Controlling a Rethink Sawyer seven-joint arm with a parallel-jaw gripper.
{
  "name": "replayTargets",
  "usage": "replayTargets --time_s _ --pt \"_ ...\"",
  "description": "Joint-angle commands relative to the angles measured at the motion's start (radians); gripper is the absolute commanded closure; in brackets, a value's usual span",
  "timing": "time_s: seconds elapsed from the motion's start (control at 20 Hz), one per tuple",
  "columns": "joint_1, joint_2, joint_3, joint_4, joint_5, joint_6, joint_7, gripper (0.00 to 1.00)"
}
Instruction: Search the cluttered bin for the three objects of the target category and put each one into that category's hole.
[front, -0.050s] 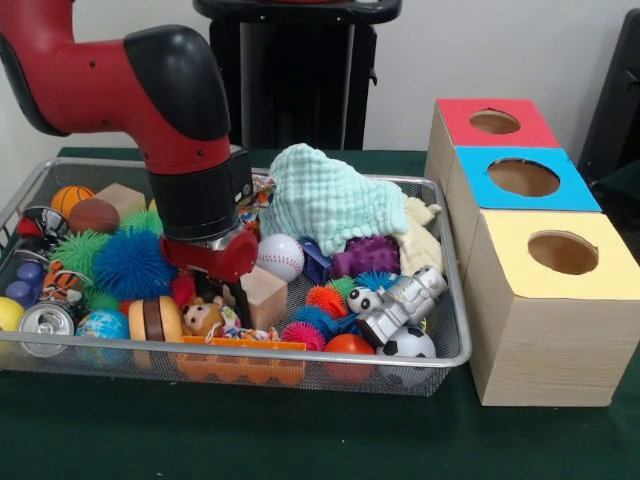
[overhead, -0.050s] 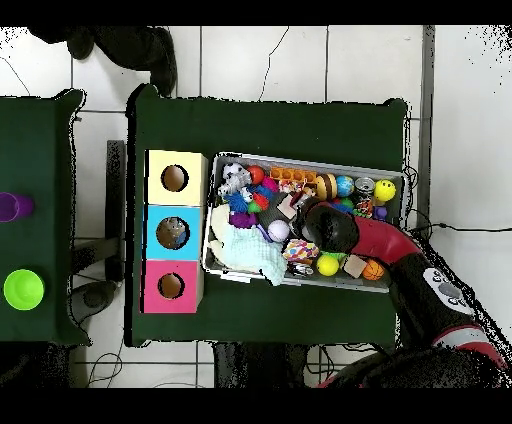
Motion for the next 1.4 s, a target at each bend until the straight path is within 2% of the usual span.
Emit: replayTargets --time_s 0.05,0.3,0.35,1.15,1.4 --pt "-0.061 0.047 0.023 -0.105 -0.113 0.108 -0.227 0.00" --pt "-0.079 0.024 0.050 -0.093 -0.126 0.151 -0.244 0.00" --pt "-0.083 0.023 0.057 -0.096 -0.136 0.161 -0.242 1.00" --pt "-0.069 0.013 0.065 -0.123 -0.143 0.248 -0.251 1.00" --pt "-0.078 -0.027 0.072 -0.118 -0.122 0.344 -0.283 1.00"
